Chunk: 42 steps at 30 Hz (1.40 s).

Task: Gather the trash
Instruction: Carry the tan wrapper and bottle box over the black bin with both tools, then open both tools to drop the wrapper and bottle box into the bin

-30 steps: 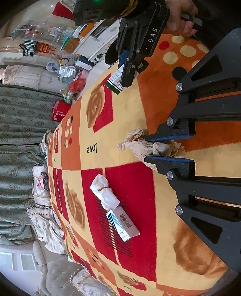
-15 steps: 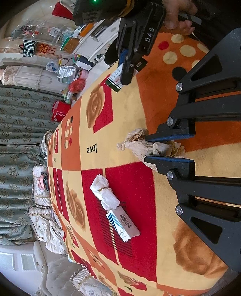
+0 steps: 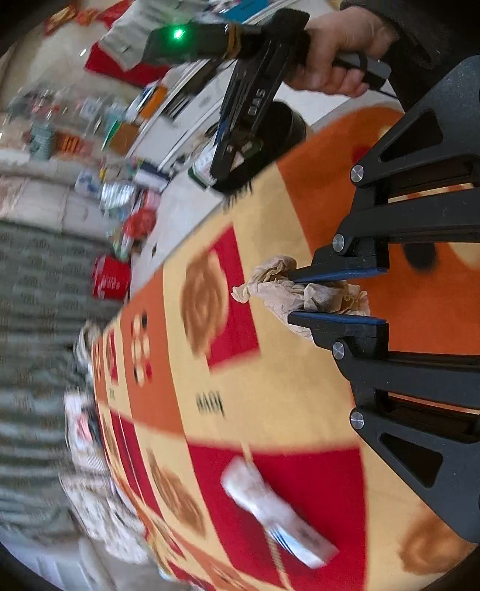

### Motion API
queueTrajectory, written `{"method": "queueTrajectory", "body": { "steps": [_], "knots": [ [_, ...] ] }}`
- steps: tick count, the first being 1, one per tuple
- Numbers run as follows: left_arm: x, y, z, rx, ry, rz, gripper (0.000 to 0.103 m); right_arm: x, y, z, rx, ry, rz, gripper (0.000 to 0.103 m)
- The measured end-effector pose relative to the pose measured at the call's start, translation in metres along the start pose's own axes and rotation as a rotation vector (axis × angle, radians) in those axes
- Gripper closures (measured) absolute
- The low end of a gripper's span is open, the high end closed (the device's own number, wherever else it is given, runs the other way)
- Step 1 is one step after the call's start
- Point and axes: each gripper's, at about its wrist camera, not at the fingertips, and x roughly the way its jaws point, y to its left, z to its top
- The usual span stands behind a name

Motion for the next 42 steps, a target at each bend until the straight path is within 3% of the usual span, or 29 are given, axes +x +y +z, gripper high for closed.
{"method": "queueTrajectory", "body": {
  "steps": [5, 9, 18, 20, 22, 24, 25, 30, 33, 38, 42],
  "knots": [
    [0.034, -0.061, 0.024, 0.105, 0.024, -0.084, 0.090, -0.007, -0.053, -0.003, 0.095, -0.007, -0.102, 0.083],
    [0.061, -0.096, 0.039, 0.119, 0.048, -0.147, 0.090, -0.005, -0.091, -0.005, 0.178, 0.005, -0.138, 0.083],
    [0.105, -0.141, 0.059, 0.156, 0.084, -0.188, 0.089, 0.007, -0.138, -0.010, 0.355, 0.043, -0.160, 0.083],
    [0.112, -0.144, 0.058, 0.152, 0.100, -0.201, 0.085, 0.007, -0.144, -0.010, 0.403, 0.046, -0.142, 0.082],
    [0.120, -0.143, 0.057, 0.142, 0.116, -0.196, 0.073, 0.004, -0.147, -0.011, 0.424, 0.036, -0.152, 0.081],
    [0.120, -0.137, 0.056, 0.126, 0.104, -0.180, 0.049, 0.002, -0.147, -0.010, 0.437, 0.024, -0.182, 0.068],
    [0.118, -0.133, 0.056, 0.117, 0.097, -0.173, 0.046, 0.002, -0.145, -0.009, 0.438, 0.019, -0.190, 0.064],
    [0.102, -0.101, 0.054, 0.073, 0.077, -0.121, 0.045, 0.001, -0.138, -0.004, 0.427, -0.001, -0.218, 0.060],
    [0.078, -0.063, 0.051, 0.042, 0.046, -0.083, 0.045, 0.003, -0.130, 0.000, 0.428, -0.007, -0.203, 0.060],
    [0.032, 0.011, 0.041, 0.004, 0.004, 0.014, 0.045, 0.010, -0.083, 0.014, 0.330, -0.028, -0.141, 0.060],
    [-0.005, 0.086, 0.031, -0.018, -0.013, 0.115, 0.045, 0.025, -0.033, 0.019, 0.213, 0.005, -0.067, 0.060]
  ]
}}
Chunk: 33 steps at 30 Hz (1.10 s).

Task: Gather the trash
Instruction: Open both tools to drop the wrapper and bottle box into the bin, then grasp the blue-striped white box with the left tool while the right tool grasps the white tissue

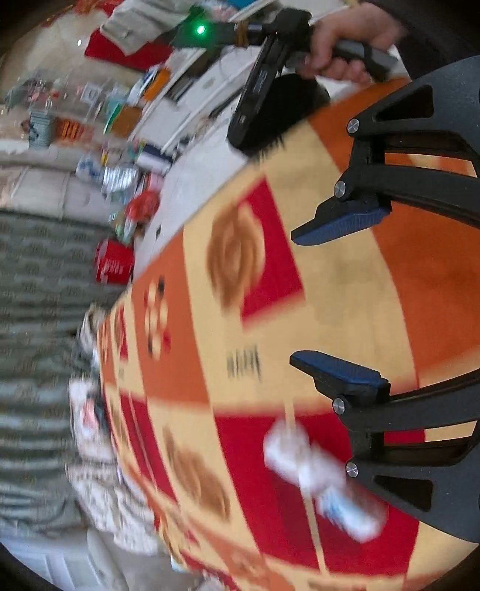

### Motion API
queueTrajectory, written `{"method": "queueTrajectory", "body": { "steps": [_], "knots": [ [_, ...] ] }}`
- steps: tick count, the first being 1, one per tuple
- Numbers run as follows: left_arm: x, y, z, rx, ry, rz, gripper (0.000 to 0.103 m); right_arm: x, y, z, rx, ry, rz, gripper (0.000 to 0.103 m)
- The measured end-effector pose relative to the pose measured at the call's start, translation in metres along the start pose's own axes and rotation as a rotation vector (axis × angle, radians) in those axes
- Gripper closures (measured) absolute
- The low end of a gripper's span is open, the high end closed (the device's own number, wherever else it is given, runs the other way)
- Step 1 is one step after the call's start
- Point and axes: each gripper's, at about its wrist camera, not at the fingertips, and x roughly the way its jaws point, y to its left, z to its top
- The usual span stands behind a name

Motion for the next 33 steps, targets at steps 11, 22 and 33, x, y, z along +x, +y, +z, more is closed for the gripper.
{"method": "queueTrajectory", "body": {
  "steps": [11, 22, 33],
  "knots": [
    [0.001, 0.158, -0.048, -0.064, 0.057, 0.130, 0.043, 0.033, 0.106, -0.046, -0.020, 0.217, 0.417, 0.059],
    [0.029, 0.159, -0.053, -0.012, 0.128, 0.093, 0.059, 0.060, 0.176, -0.064, -0.159, 0.256, 0.437, 0.059],
    [-0.002, 0.162, -0.058, -0.064, 0.088, 0.116, 0.072, 0.093, 0.237, -0.060, -0.192, 0.259, 0.458, 0.059]
  ]
}}
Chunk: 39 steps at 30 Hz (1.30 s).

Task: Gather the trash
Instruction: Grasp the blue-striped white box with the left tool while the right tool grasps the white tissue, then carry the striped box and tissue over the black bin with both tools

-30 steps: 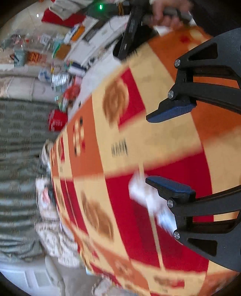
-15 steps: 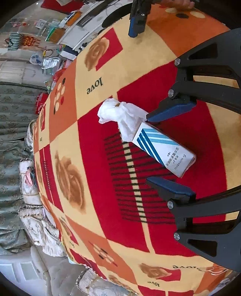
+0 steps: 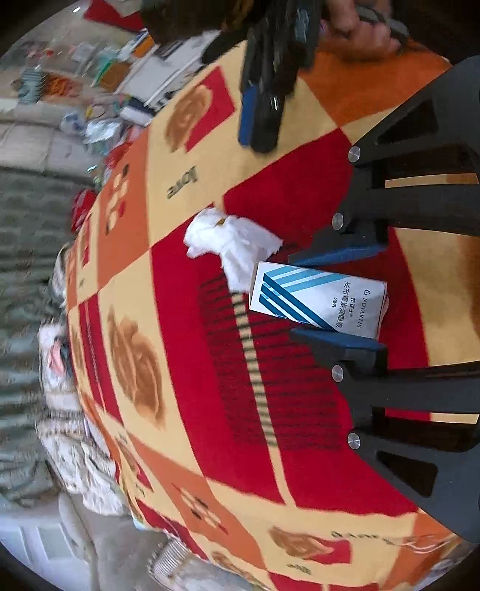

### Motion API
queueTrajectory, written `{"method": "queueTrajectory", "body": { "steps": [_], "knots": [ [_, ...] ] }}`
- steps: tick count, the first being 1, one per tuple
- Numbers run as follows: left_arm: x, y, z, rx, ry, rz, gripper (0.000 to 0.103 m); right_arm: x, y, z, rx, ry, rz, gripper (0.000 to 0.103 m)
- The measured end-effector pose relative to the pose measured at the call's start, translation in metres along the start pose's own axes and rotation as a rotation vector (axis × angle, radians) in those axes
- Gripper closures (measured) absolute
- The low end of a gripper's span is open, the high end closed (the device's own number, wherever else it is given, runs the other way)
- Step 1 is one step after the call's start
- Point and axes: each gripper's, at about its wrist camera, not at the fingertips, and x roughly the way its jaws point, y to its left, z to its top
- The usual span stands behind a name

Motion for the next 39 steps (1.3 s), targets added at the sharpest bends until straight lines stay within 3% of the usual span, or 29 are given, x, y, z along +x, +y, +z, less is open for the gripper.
{"method": "queueTrajectory", "body": {
  "steps": [7, 9, 12, 20, 26, 32, 39],
  "knots": [
    [-0.022, 0.043, 0.004, -0.201, -0.072, 0.112, 0.072, 0.049, 0.021, 0.029, 0.067, -0.007, -0.031, 0.058],
    [-0.024, 0.051, 0.004, -0.225, -0.082, 0.135, 0.072, 0.062, 0.027, 0.036, 0.080, -0.009, -0.089, 0.049],
    [-0.024, 0.060, 0.005, -0.261, -0.090, 0.123, 0.072, 0.075, 0.033, 0.046, 0.087, -0.027, -0.155, 0.039],
    [-0.020, 0.059, 0.008, -0.262, -0.087, 0.089, 0.072, 0.103, 0.048, 0.064, 0.018, -0.013, -0.173, 0.039],
    [-0.019, 0.057, 0.008, -0.267, -0.084, 0.080, 0.072, 0.111, 0.054, 0.069, -0.048, 0.000, -0.138, 0.082],
    [-0.018, 0.045, 0.010, -0.253, -0.081, 0.079, 0.072, 0.066, 0.058, 0.058, -0.111, -0.057, -0.119, 0.083],
    [-0.015, -0.001, 0.016, -0.176, -0.071, 0.086, 0.072, -0.011, 0.046, 0.026, -0.237, -0.050, -0.135, 0.083]
  ]
}}
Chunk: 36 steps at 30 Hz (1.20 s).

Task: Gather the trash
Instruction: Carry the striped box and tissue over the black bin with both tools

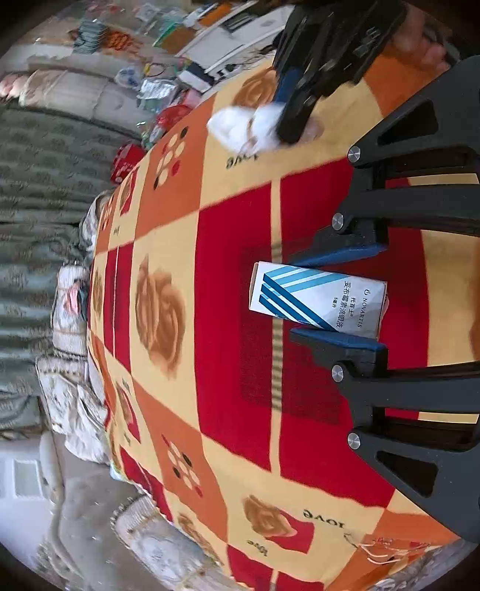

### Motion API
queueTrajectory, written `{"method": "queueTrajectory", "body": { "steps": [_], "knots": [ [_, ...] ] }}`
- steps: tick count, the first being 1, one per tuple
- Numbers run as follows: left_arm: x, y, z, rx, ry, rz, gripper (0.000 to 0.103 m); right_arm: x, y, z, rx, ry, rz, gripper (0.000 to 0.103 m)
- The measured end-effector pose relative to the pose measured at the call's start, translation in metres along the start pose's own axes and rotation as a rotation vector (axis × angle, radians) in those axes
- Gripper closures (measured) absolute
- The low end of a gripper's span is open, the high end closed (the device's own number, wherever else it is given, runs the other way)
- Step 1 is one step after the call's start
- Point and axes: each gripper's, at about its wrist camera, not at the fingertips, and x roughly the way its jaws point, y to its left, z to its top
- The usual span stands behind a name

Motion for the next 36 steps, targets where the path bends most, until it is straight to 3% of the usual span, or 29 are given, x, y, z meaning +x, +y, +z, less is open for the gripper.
{"method": "queueTrajectory", "body": {
  "steps": [8, 16, 23, 32, 36],
  "knots": [
    [-0.015, -0.073, -0.017, 0.061, -0.001, -0.035, 0.072, -0.068, -0.037, -0.050, -0.163, 0.003, -0.042, 0.083],
    [-0.009, -0.150, -0.048, 0.169, 0.014, -0.058, 0.072, -0.117, -0.094, -0.087, -0.085, -0.025, -0.047, 0.083],
    [0.002, -0.164, -0.057, 0.200, 0.035, -0.046, 0.072, -0.135, -0.135, -0.102, -0.008, -0.032, -0.100, 0.083],
    [0.001, -0.165, -0.058, 0.219, 0.032, -0.048, 0.072, -0.151, -0.152, -0.111, 0.020, -0.041, -0.150, 0.083],
    [0.000, -0.181, -0.058, 0.266, 0.038, -0.073, 0.072, -0.165, -0.178, -0.113, 0.103, -0.071, -0.204, 0.083]
  ]
}}
